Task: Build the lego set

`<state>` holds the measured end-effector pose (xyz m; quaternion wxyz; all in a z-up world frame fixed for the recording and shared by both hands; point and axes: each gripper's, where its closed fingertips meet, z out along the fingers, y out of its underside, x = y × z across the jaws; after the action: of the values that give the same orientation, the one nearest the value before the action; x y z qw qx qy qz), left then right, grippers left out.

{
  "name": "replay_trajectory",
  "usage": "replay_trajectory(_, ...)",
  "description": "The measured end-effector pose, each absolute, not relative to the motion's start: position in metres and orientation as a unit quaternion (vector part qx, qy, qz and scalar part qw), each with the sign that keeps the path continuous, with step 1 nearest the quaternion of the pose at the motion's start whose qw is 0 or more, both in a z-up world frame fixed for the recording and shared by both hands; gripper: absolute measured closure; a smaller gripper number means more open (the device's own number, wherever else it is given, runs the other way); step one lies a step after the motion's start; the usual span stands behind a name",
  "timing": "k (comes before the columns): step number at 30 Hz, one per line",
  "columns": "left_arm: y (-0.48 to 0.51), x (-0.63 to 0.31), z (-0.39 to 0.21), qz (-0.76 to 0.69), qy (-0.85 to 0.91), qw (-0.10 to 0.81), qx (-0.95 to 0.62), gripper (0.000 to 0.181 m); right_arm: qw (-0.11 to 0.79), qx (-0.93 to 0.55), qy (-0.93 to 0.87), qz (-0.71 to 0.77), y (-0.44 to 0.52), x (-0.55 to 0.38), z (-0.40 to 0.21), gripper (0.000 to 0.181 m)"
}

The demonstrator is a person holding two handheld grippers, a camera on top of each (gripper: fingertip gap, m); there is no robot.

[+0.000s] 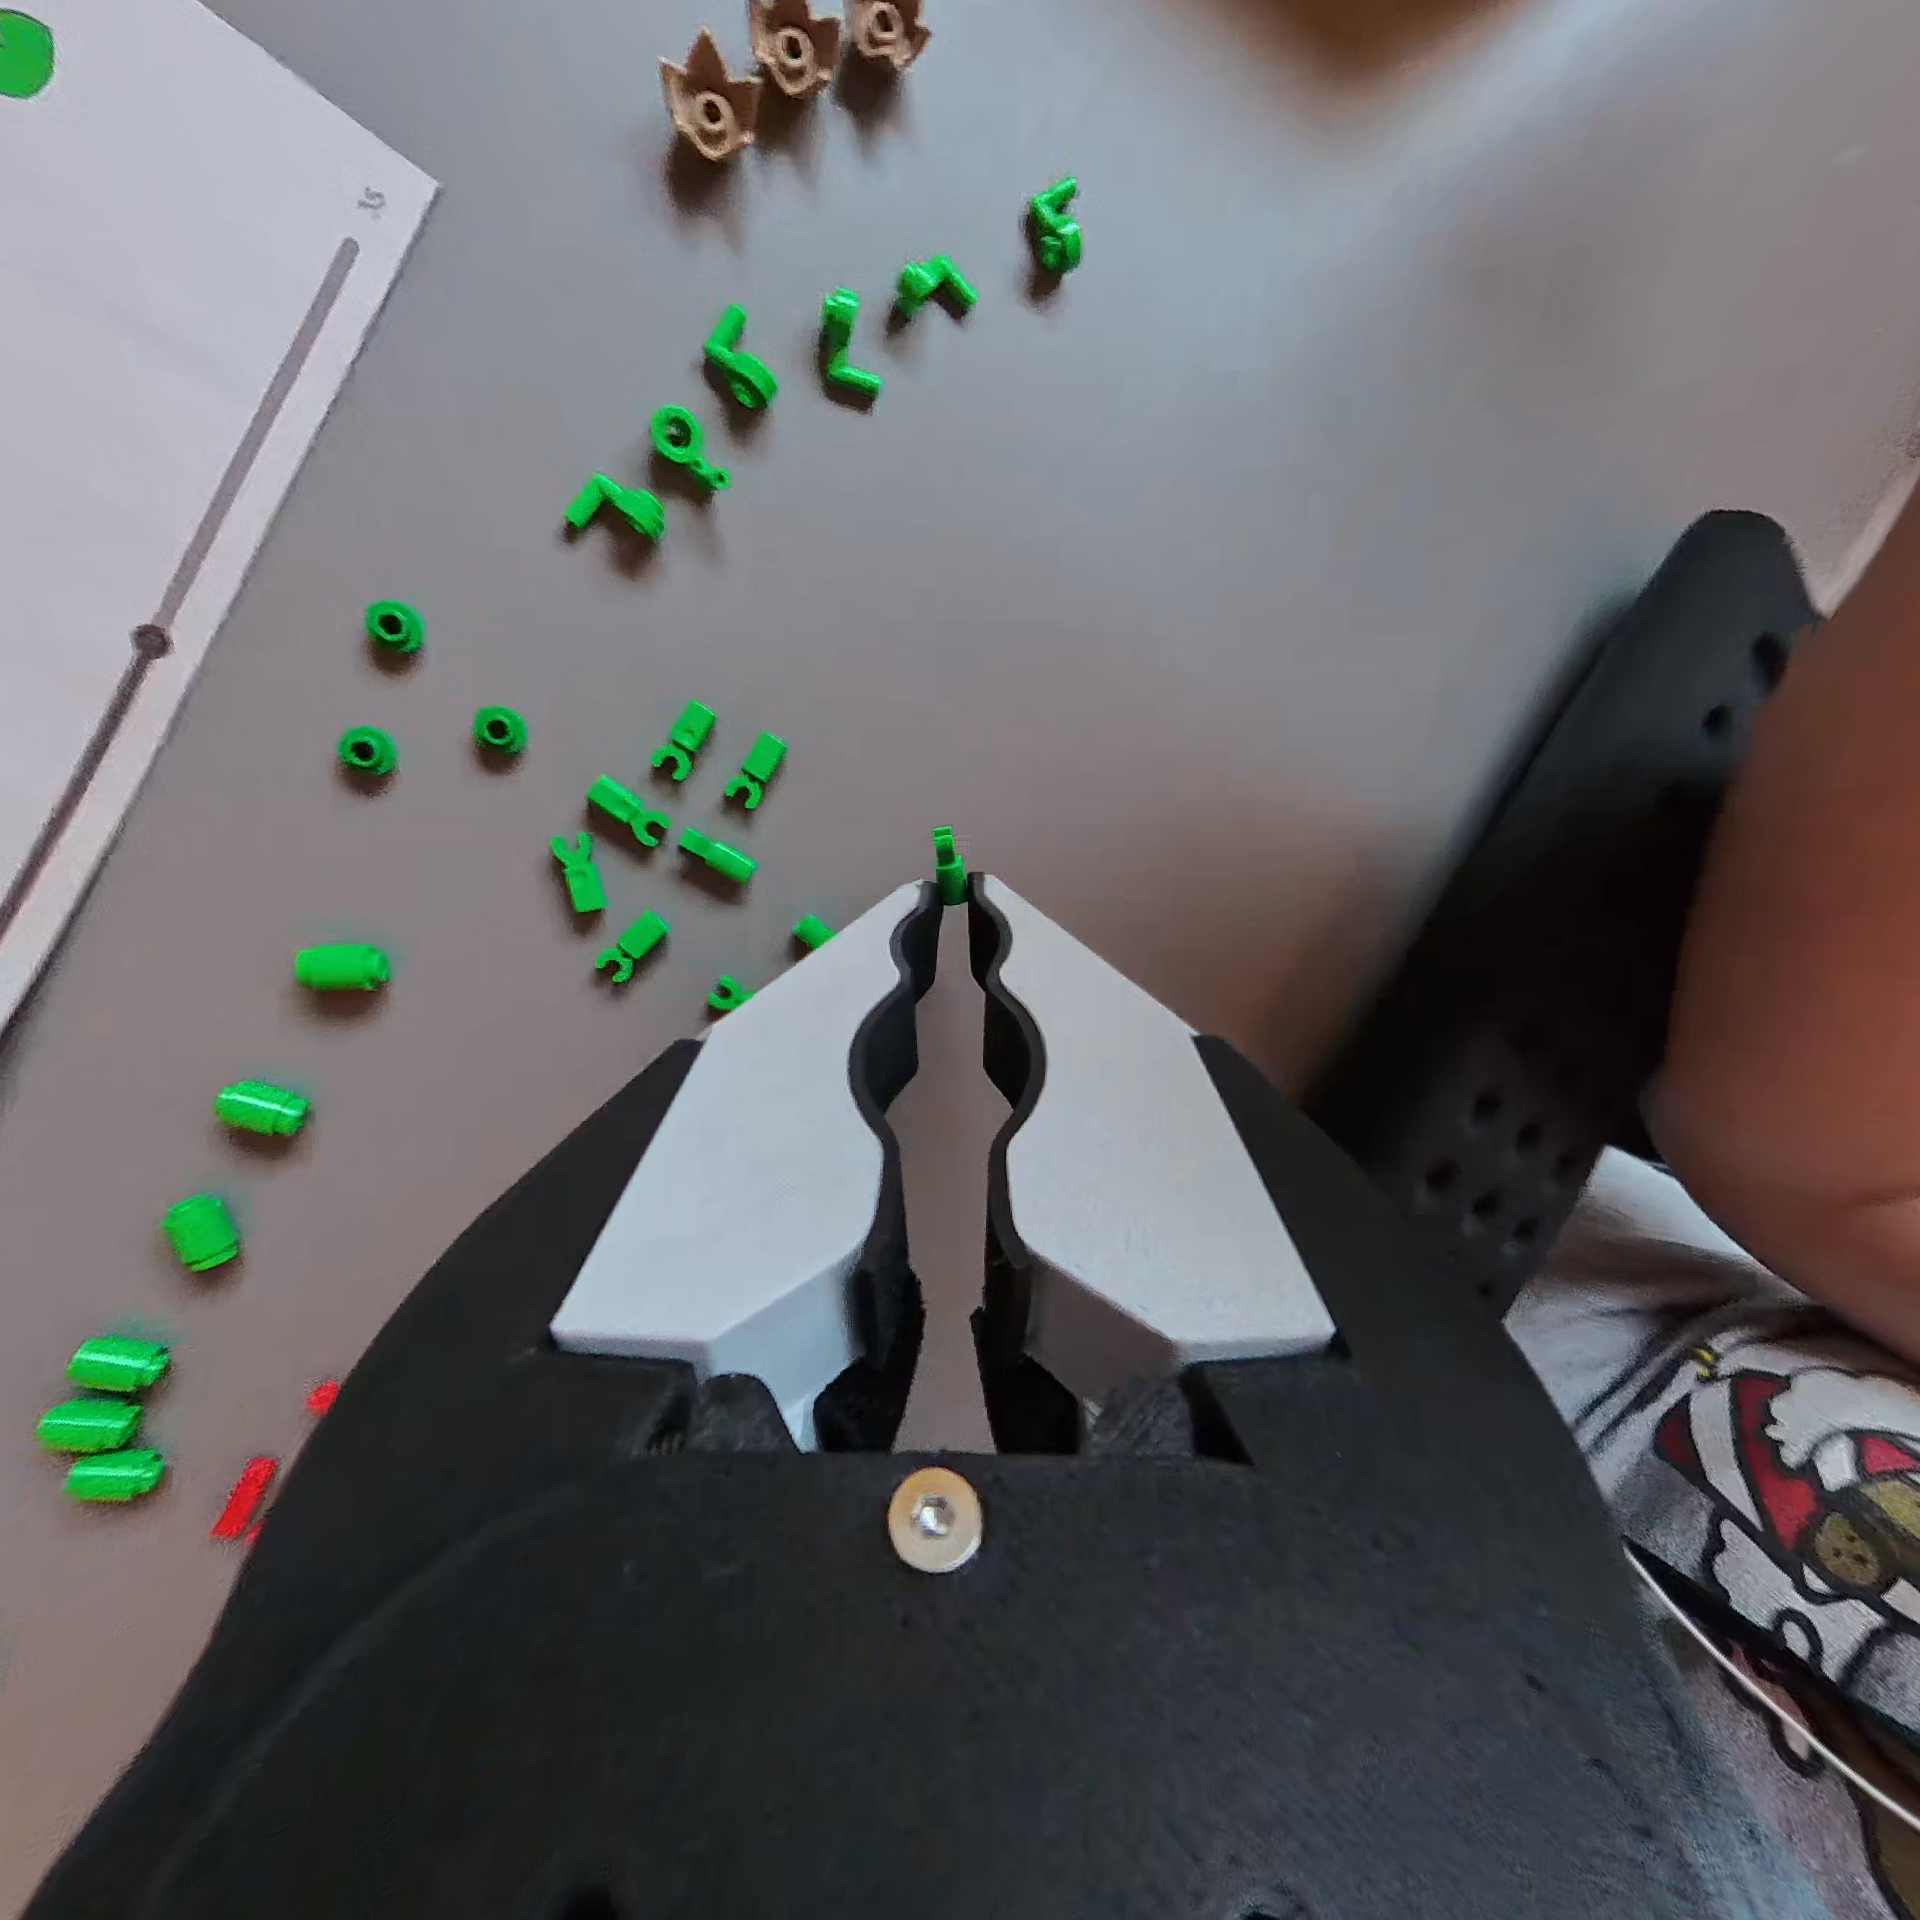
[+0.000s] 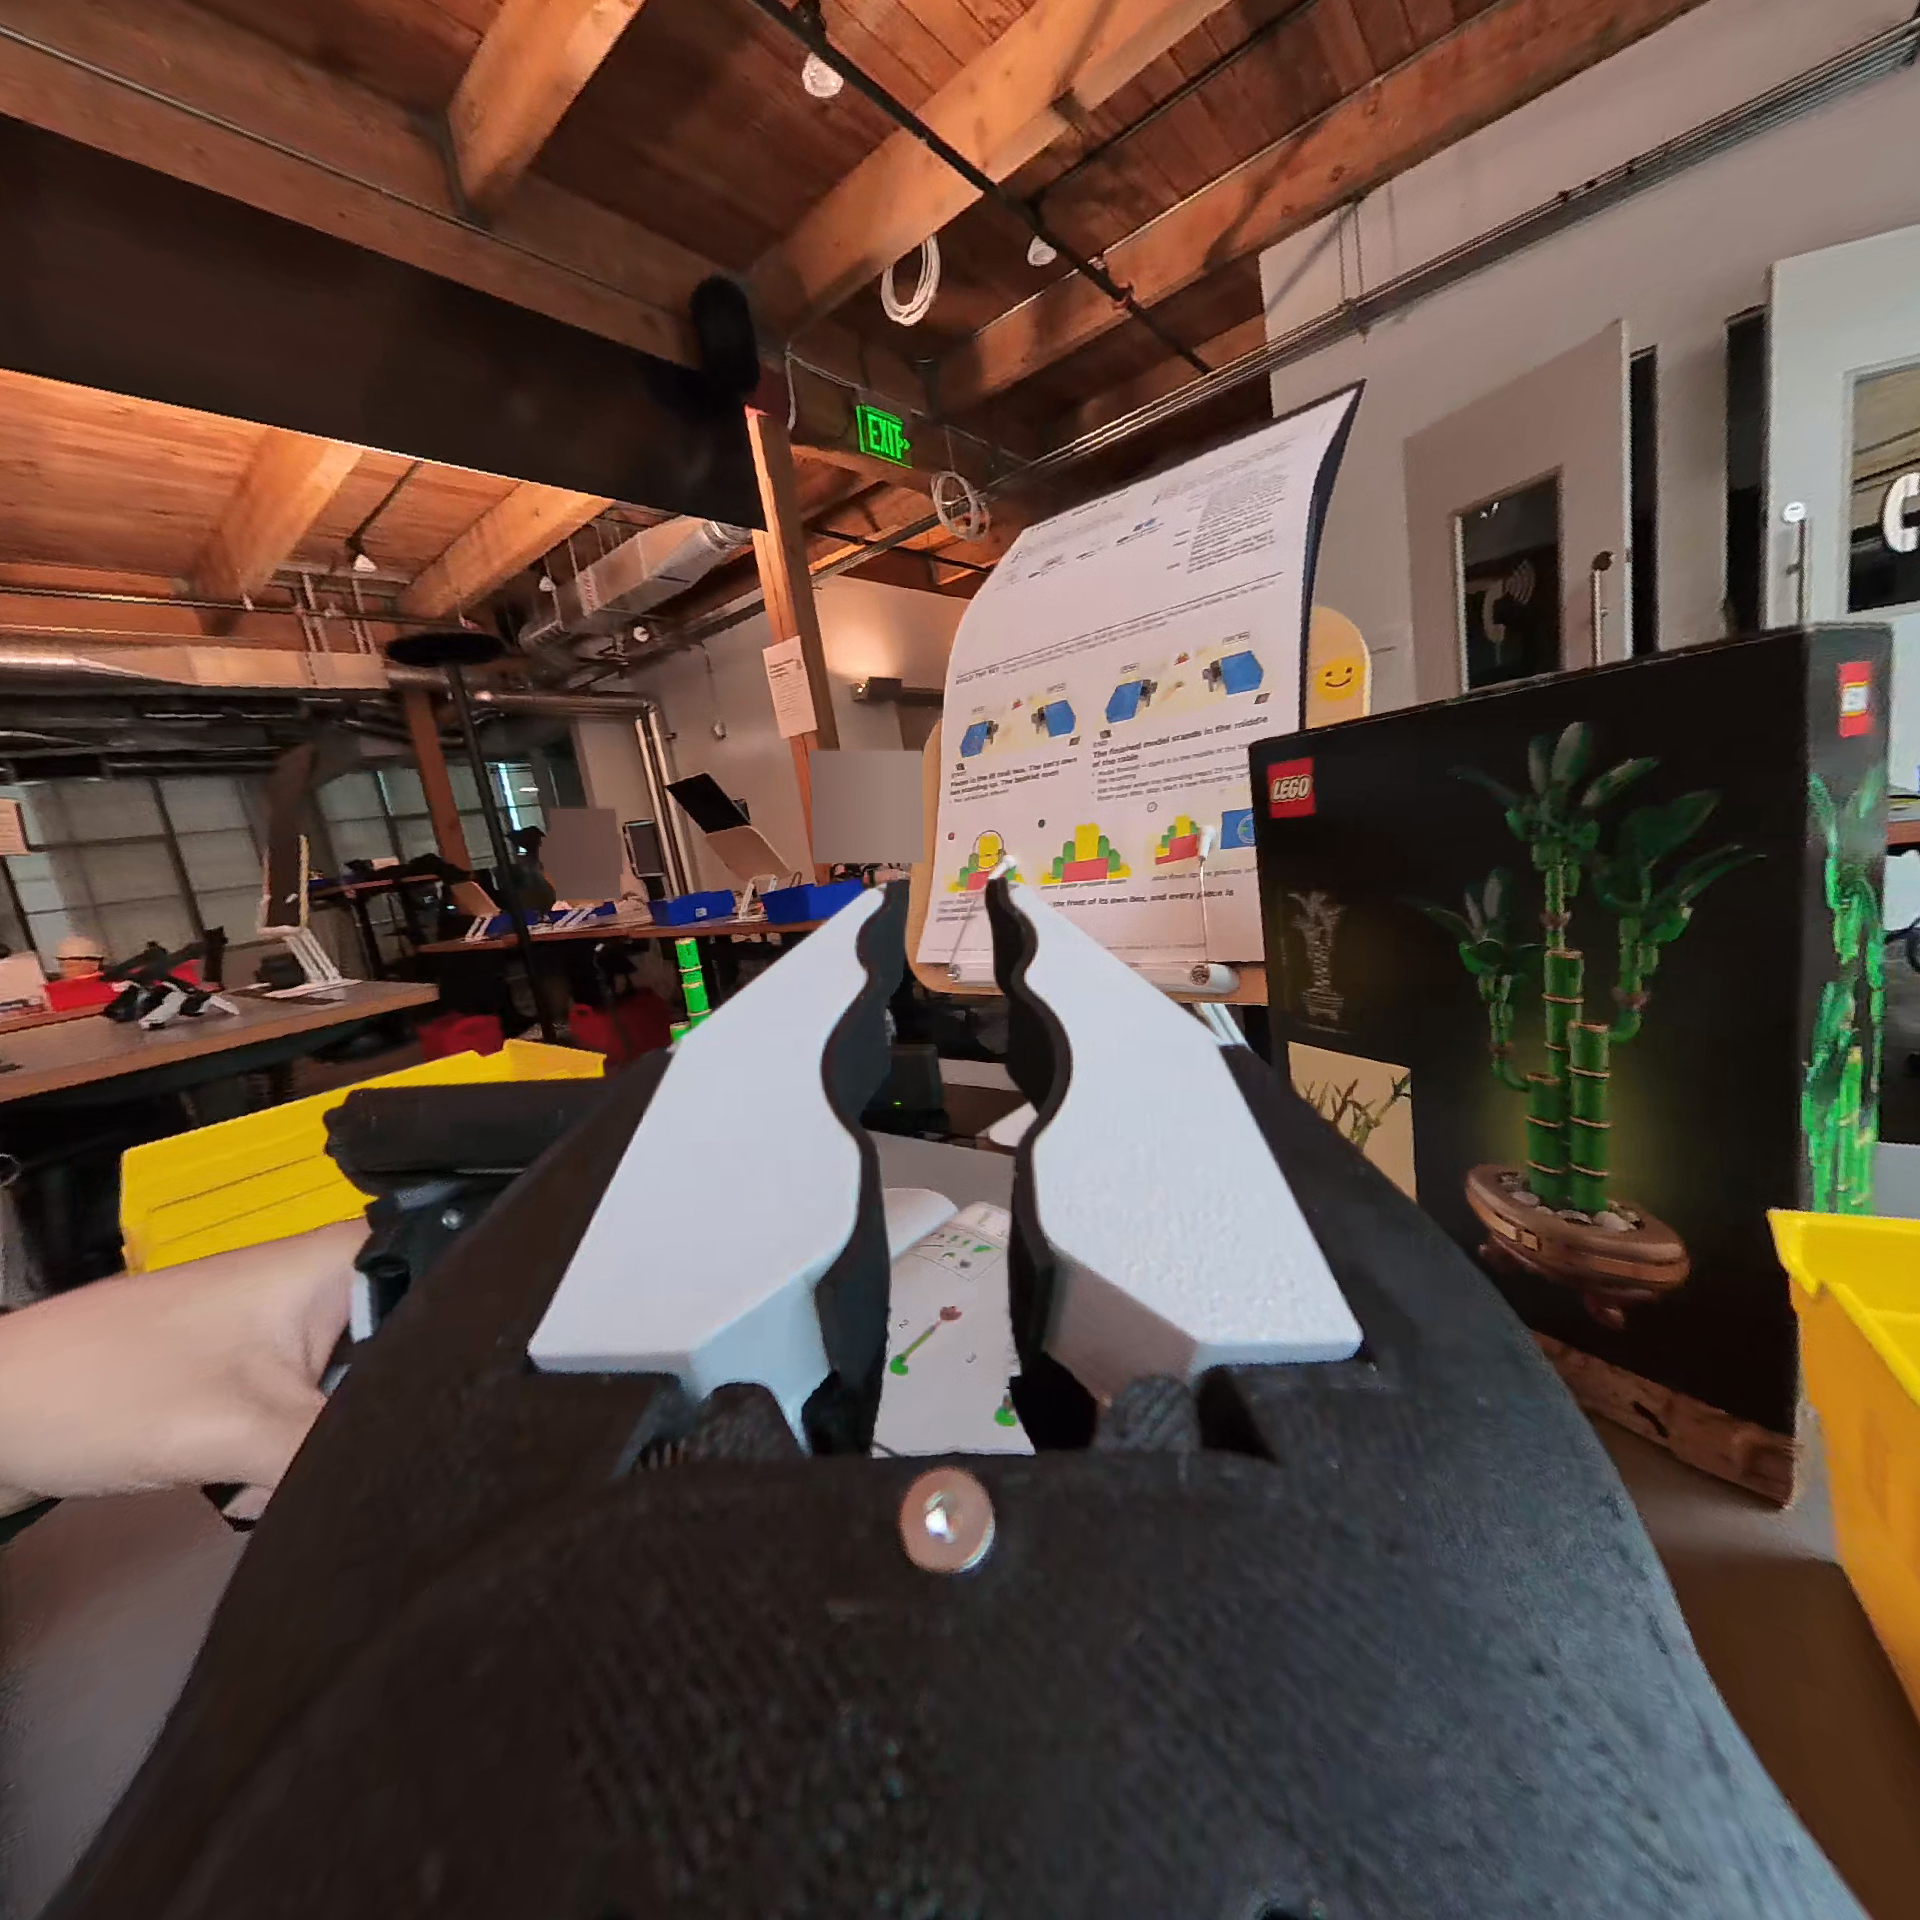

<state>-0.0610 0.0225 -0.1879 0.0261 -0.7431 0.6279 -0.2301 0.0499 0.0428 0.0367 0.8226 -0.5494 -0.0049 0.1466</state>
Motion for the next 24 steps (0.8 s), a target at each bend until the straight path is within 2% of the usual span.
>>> replay_trajectory(5,0.036,-0.063,-0.199,-0.161,0.638,0.041,-0.752,0.178,0.827,-0.540,0.000,0.158,0.037,0.052,0.040,0.167)
replay_trajectory(15,0.033,-0.067,-0.205,-0.137,0.630,0.009,-0.764,0.177,0.831,-0.526,0.010,0.179,0.030,0.058,0.045,0.166)
replay_trajectory(17,0.030,-0.067,-0.204,-0.140,0.631,0.004,-0.763,0.169,0.828,-0.531,0.008,0.181,0.032,0.057,0.043,0.166)
replay_trajectory(19,0.029,-0.064,-0.201,-0.148,0.630,0.004,-0.762,0.148,0.826,-0.535,0.005,0.180,0.034,0.055,0.042,0.166)
replay_trajectory(20,0.029,-0.063,-0.199,-0.154,0.627,0.005,-0.763,0.143,0.825,-0.536,0.003,0.179,0.034,0.054,0.042,0.166)
replay_trajectory(24,0.034,-0.060,-0.169,-0.189,0.623,0.032,-0.759,0.143,0.828,-0.531,-0.003,0.181,0.031,0.051,0.045,0.166)
